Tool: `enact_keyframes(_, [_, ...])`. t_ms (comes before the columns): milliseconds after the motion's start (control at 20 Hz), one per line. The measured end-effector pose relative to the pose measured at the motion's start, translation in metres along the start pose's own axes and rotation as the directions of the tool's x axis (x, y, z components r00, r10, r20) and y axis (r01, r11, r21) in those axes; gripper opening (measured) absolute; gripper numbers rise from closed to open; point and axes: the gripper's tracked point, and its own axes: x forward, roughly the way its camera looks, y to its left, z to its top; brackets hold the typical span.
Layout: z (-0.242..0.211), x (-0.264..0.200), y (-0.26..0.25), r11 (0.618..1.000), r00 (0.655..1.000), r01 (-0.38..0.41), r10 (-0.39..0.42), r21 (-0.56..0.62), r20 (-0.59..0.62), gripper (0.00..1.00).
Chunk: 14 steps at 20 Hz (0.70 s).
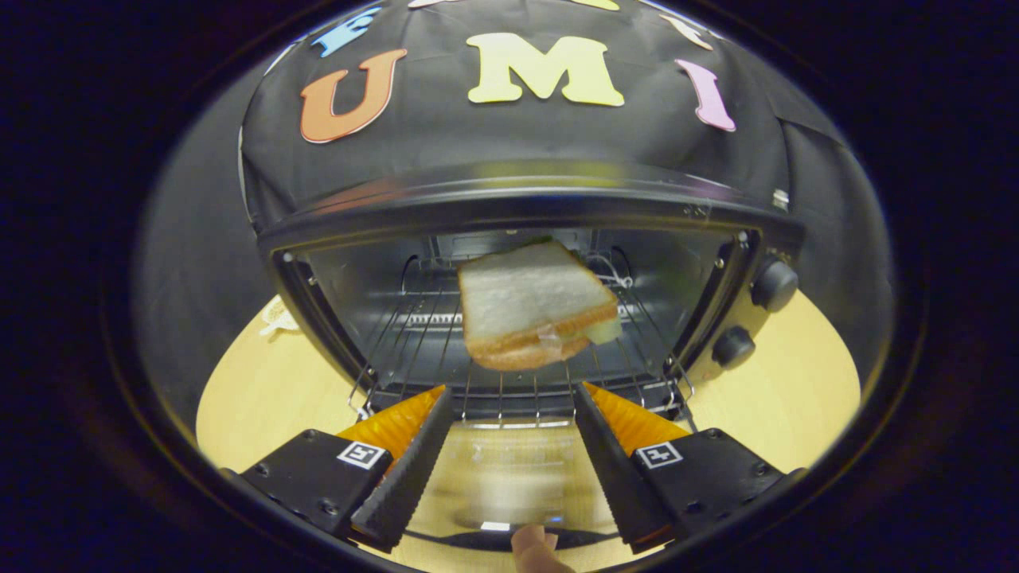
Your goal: Open the toaster oven, put the food inside, and close the toaster oven door.
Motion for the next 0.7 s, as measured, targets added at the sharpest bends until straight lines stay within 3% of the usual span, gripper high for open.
enact_keyframes(200, [-0.012,-0.045,0.004,1.0,1.0,-0.011,0.011,-0.005,0.0,0.99])
enact_keyframes(400, [-0.031,-0.081,-0.002,0.999,0.999,0.044,-0.044,0.003,-0.024,0.99])
enact_keyframes(700, [-0.066,-0.097,0.002,1.0,0.994,0.009,-0.006,0.024,-0.106,0.99])
